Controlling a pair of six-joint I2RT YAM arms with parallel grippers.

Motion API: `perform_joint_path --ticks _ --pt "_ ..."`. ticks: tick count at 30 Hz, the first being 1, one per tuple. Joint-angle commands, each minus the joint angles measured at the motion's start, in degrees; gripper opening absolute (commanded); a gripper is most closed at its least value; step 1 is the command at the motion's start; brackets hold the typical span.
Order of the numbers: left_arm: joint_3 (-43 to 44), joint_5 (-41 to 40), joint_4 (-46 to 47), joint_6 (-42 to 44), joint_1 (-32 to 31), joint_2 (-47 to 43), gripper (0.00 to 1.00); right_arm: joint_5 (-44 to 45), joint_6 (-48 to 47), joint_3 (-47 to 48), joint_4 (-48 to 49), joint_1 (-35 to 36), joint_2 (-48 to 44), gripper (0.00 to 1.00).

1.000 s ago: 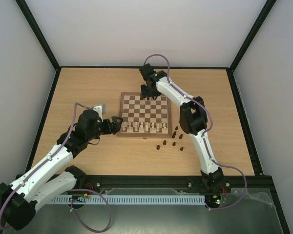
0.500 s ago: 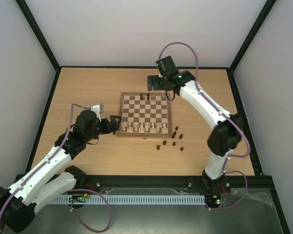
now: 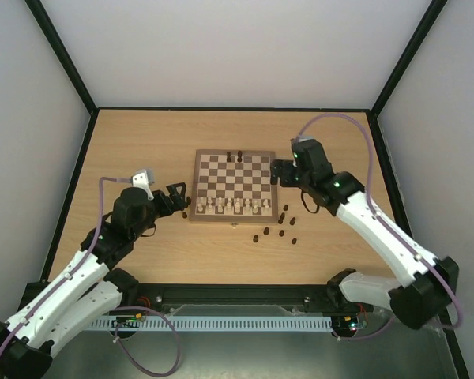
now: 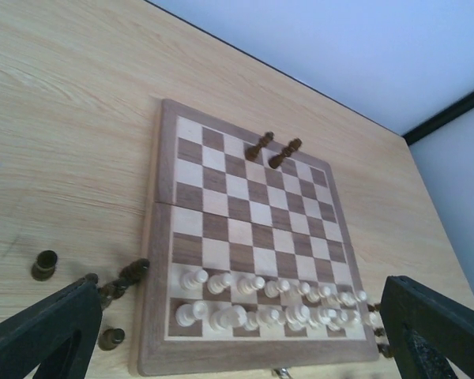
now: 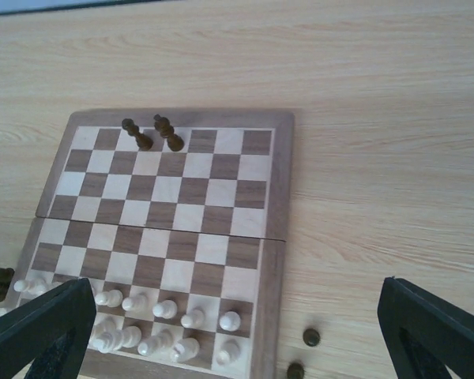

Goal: Set up the chess pieces on the board
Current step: Reset both arms

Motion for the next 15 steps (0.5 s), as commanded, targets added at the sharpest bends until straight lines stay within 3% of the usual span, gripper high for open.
perform_joint_path --ticks 1,10,15 --pt "-2.2 -9.9 4.0 -1.2 -1.4 -1.4 1.00 4.9 1.6 -5.7 1.4 0.1 -8.2 0.99" --pt "-5.2 -21.5 5.0 0.0 -1.9 -3.4 1.00 8.2 4.6 -13.1 -1.0 0.0 -19.0 0.99" --pt "-8.7 -25.1 5.6 1.0 -1.8 -8.6 1.00 8.1 5.0 -14.3 -0.5 0.0 -20.2 0.99"
